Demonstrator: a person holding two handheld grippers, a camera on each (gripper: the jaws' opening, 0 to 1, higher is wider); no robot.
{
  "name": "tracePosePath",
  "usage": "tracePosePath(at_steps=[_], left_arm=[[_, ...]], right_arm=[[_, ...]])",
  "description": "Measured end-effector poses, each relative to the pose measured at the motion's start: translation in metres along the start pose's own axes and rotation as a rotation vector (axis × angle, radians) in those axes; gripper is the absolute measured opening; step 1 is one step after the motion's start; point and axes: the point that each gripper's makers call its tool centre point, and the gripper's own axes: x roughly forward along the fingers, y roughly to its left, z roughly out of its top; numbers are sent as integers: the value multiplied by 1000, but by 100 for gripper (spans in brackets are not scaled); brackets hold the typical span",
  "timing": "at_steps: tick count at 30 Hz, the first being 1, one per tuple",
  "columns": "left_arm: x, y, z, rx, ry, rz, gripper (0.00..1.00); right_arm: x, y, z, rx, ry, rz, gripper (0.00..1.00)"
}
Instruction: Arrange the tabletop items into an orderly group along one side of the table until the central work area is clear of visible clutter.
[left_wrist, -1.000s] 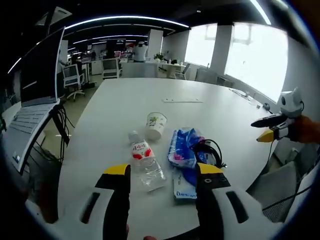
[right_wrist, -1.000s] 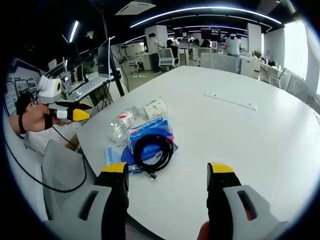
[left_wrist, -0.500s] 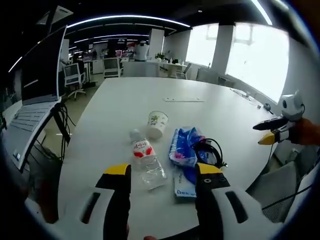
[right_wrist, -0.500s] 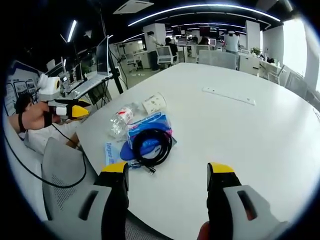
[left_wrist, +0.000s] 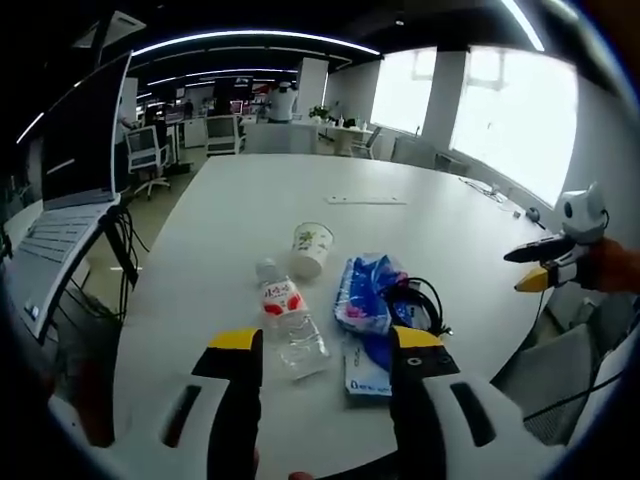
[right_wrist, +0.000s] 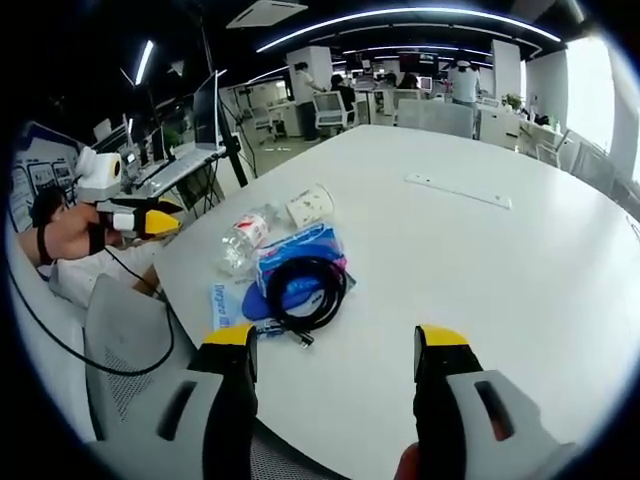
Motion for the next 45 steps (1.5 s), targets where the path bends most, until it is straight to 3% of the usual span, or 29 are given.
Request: tracePosePath(at_steps=[45], left_arm=[[3,0,-2,-22,8,-8,49]], right_arm=[[0,7,-10,13,12,15,64]])
